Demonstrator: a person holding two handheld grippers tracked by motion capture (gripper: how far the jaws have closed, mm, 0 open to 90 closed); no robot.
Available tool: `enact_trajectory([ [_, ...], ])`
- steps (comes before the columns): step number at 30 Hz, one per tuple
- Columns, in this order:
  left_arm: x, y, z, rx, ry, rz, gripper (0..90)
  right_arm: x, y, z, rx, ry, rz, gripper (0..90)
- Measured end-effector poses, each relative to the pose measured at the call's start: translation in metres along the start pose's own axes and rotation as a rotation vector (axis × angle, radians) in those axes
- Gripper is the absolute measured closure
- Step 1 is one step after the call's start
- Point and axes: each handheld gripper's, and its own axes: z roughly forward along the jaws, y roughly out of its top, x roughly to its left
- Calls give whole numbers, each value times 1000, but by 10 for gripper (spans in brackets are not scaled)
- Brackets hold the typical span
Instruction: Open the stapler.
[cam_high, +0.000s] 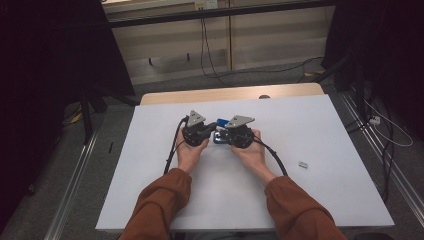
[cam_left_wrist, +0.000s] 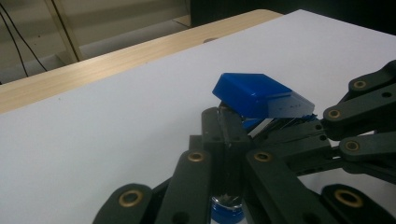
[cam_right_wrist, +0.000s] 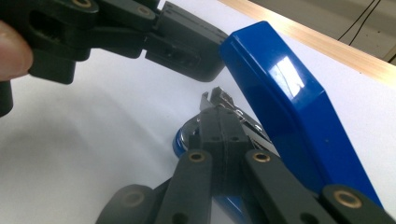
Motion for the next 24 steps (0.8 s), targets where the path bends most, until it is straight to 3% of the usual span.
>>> enact_trajectory([
  [9,1,-1,0,11,3,8,900,0,1,3,-17,-41,15,900],
  [16,4,-4,2,29,10,-17,900,0,1,4,-17,-48,16,900],
  [24,5,-7,6,29,-19,-26,900,2,3,5,-15,-56,16,900],
])
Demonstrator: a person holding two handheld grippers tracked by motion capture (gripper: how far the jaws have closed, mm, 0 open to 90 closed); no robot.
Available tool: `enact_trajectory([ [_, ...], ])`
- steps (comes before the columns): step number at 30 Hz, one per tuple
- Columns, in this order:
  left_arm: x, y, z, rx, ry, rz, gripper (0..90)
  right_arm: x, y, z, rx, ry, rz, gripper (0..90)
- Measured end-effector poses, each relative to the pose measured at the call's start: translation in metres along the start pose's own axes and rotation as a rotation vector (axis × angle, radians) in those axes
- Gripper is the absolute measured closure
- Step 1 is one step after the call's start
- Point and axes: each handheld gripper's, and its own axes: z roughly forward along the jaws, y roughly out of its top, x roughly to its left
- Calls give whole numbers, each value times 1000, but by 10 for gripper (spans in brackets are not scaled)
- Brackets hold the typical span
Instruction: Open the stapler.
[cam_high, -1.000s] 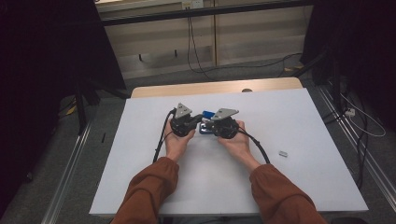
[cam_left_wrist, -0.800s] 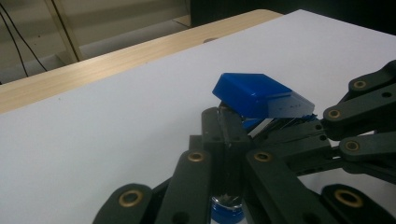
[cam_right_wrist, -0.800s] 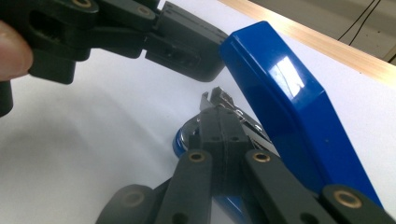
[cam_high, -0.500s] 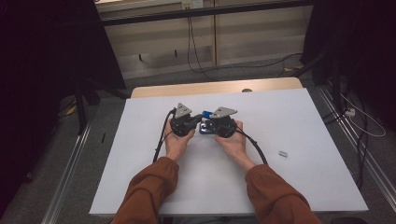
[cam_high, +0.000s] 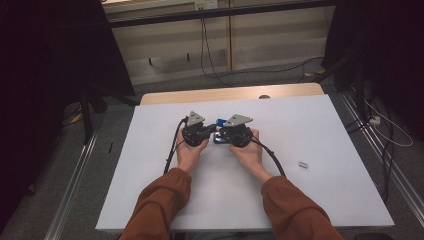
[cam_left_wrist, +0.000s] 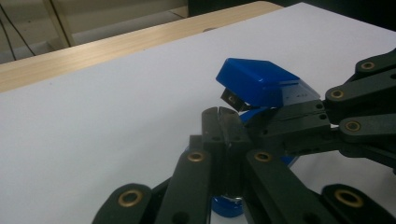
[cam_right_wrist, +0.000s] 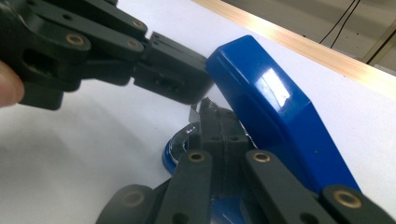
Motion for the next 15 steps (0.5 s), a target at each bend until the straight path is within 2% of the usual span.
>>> enact_trajectory([
  [5,-2,-1,3,3,0,7,900,-1,0,-1,1,-3,-5,900],
  [9,-3,0,4,7,4,31,900,-2,1,-2,1,-6,-2,900],
  [15,-2,-1,5,8,0,25,900,-3,0,-1,-2,-7,0,900],
])
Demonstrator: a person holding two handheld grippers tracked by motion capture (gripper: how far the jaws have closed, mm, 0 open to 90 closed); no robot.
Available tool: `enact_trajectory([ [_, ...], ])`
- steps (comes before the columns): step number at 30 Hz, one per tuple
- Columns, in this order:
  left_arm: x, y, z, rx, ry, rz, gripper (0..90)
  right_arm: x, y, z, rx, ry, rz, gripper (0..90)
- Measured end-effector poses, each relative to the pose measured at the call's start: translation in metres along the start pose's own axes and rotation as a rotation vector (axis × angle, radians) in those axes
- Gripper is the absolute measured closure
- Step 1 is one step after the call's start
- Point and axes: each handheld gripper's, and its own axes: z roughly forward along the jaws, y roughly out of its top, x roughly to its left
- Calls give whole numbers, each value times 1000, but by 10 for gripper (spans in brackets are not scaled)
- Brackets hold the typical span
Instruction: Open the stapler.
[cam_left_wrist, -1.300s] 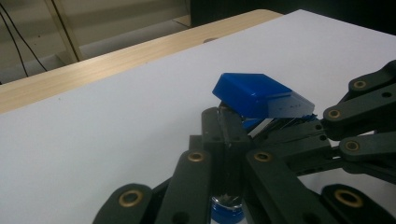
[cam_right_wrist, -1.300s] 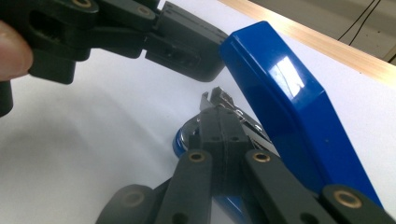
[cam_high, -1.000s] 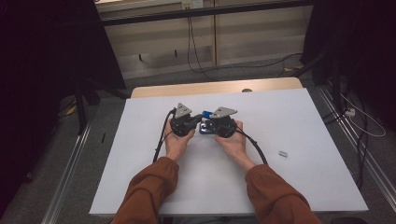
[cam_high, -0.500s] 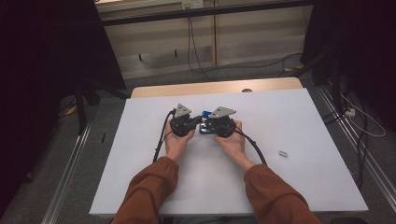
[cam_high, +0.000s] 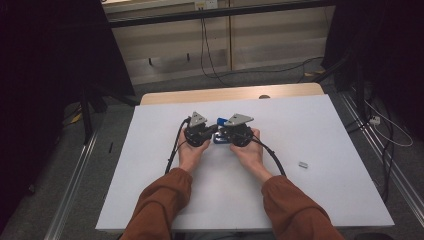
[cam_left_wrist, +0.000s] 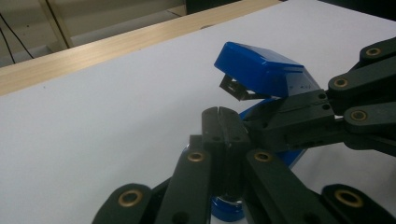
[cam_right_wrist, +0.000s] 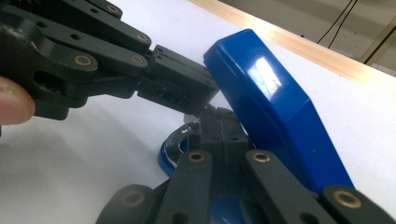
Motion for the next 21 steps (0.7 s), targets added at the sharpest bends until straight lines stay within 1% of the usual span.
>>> enact_trajectory([
  [2,-1,0,0,-3,1,-3,900,0,0,0,0,0,1,900],
  [4,-1,0,1,3,5,18,900,0,0,0,0,-1,3,900],
  [8,-1,-1,1,18,9,13,900,-1,1,-1,-2,-4,0,900],
  [9,-1,-1,2,15,10,3,900,-1,1,-1,-2,-5,1,900],
  [12,0,-2,2,19,9,14,900,-1,1,-1,-4,-7,5,900],
  [15,-1,-3,3,24,11,10,900,-1,1,-1,-5,-8,2,900],
  [16,-1,-4,3,32,14,15,900,-1,1,-1,-4,-7,5,900],
  [19,0,-5,4,33,8,16,900,0,0,0,-4,-7,4,900],
  [21,0,-5,4,34,16,26,900,0,0,0,-5,-9,8,900],
])
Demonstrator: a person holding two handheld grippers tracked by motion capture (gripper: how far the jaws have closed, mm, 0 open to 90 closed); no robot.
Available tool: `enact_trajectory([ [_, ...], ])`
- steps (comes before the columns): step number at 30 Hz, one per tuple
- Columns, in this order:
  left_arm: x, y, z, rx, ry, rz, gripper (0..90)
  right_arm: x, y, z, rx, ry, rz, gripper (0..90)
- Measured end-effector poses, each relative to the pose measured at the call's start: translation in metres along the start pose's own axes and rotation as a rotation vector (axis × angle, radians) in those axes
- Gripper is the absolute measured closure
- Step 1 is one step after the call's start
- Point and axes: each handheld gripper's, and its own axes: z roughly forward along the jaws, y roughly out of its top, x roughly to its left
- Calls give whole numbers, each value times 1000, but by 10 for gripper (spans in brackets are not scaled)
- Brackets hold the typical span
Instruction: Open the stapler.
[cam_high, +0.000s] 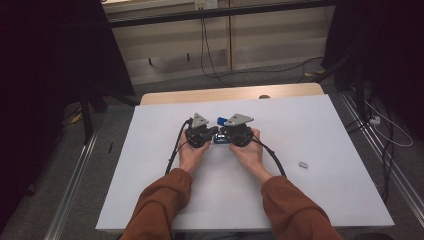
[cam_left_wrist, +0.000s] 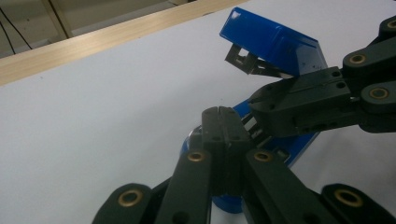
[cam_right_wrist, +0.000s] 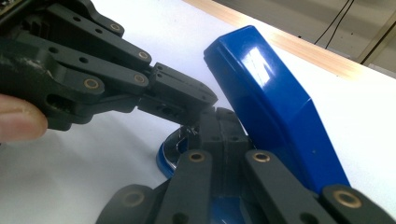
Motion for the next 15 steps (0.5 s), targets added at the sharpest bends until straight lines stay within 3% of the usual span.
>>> enact_trajectory([
  [15,0,-1,0,-3,-2,-8,900,-1,1,-2,-9,-12,10,900],
])
